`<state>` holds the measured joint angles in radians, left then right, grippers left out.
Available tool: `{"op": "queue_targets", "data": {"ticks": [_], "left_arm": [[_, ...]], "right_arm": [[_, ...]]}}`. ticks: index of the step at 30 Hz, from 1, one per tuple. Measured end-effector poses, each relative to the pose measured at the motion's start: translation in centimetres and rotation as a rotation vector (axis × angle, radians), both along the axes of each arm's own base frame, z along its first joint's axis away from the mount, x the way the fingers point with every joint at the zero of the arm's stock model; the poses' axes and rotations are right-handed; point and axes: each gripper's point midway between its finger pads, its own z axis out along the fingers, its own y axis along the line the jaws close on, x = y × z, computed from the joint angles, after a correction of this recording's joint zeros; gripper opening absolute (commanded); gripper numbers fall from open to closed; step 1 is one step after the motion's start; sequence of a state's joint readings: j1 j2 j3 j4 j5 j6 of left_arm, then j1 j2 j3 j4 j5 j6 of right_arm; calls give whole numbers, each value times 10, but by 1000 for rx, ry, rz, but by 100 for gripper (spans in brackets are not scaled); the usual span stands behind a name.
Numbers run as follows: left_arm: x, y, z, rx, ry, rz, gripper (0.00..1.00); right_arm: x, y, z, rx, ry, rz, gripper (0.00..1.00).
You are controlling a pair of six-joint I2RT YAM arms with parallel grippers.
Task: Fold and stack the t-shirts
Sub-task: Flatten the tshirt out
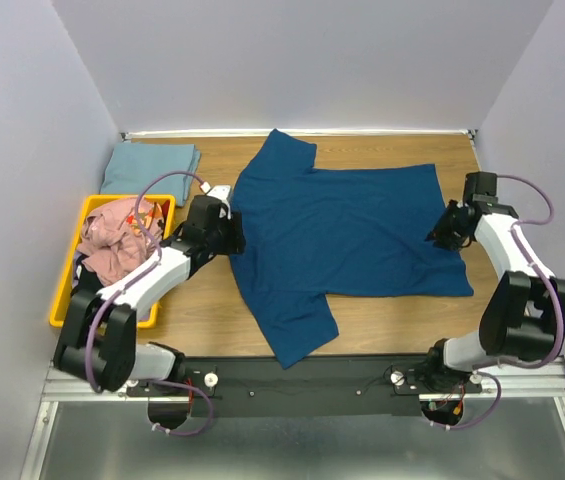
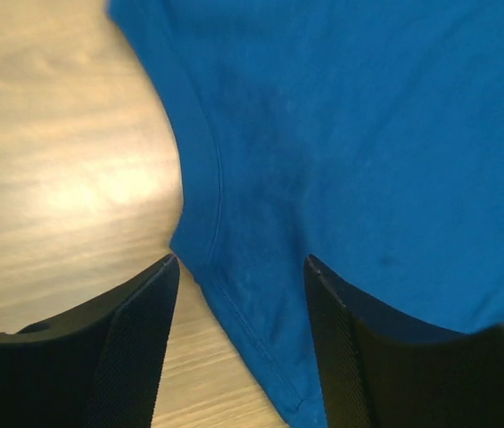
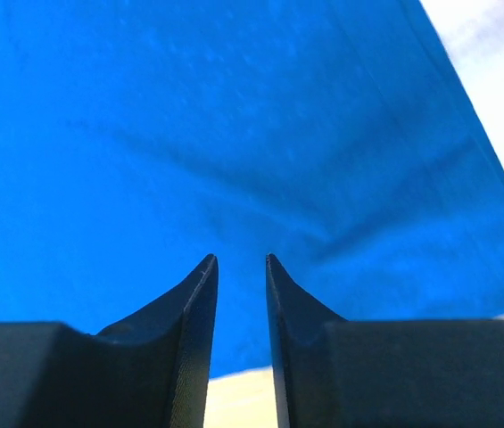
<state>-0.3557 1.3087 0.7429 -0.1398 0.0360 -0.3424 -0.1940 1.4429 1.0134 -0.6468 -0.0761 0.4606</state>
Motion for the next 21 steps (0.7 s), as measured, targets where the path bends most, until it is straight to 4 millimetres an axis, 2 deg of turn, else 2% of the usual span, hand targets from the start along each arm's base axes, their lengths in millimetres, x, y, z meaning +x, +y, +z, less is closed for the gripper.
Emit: {"op": "queue_targets", "data": {"ticks": [3, 4, 6, 7, 8, 9, 11, 15, 16, 17, 21], "left_arm": [[-2, -1, -29, 13, 96, 9, 53], [-4, -2, -42, 22, 139, 15, 44], [-6, -1, -58, 35, 196, 24, 40], [-5, -2, -64, 38, 216, 29, 31], [-4, -2, -68, 41, 235, 36, 30], [0, -4, -67, 37, 234, 42, 29], [7, -6, -64, 31, 232, 54, 15], [12, -1, -67, 45, 249, 89, 12], [12, 3, -70, 47, 259, 103, 11], [14, 7, -71, 44, 262, 118, 4], [24, 29, -71, 38, 265, 187, 4]], "right_arm": [[15, 3, -9, -15, -1, 31, 38], [19, 4, -12, -16, 4, 41, 38], [29, 6, -20, -21, 7, 58, 39], [34, 6, -23, -23, 10, 67, 39], [38, 7, -25, -26, 11, 75, 39], [43, 7, -27, -30, 10, 82, 39], [50, 7, -30, -36, 11, 90, 39], [67, 4, -32, -52, -2, 92, 39], [72, 3, -33, -55, -4, 90, 39], [76, 1, -35, -59, -7, 88, 39], [92, -4, -47, -77, 1, 78, 39]]}}
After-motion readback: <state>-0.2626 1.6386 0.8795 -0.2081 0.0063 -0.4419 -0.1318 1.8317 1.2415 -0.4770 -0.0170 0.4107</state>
